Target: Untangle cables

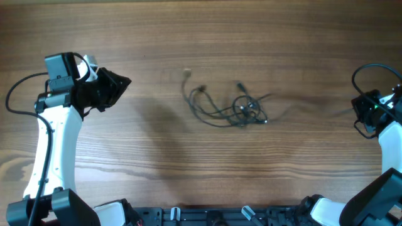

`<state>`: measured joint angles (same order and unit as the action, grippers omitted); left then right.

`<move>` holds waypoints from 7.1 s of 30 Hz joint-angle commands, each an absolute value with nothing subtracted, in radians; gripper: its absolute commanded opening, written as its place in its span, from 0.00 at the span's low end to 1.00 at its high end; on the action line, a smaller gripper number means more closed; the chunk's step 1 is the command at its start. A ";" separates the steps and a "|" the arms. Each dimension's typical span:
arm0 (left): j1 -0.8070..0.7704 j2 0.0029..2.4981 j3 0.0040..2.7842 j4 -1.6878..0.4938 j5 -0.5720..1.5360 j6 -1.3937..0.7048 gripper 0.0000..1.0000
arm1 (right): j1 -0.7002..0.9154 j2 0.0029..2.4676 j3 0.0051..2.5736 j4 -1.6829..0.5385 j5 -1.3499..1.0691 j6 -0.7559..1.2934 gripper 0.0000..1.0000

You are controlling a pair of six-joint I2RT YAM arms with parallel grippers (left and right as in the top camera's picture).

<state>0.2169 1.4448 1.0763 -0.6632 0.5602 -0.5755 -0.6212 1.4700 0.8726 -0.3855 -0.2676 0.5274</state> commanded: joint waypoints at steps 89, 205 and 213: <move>-0.653 1.846 1.079 -0.511 0.175 -1.003 0.72 | -0.070 1.854 1.015 -0.449 -1.127 0.135 0.05; -0.163 1.925 1.079 -0.587 0.444 -0.592 1.00 | 0.069 1.628 1.332 -0.808 0.049 0.560 1.00; -0.164 1.925 1.079 -0.557 0.443 -0.638 1.00 | 0.030 1.641 1.172 -0.878 0.023 0.640 1.00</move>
<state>-0.1638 1.8923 1.1065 -0.5682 0.5617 -0.6083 0.0219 1.6482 1.2613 -0.9161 0.0307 0.5785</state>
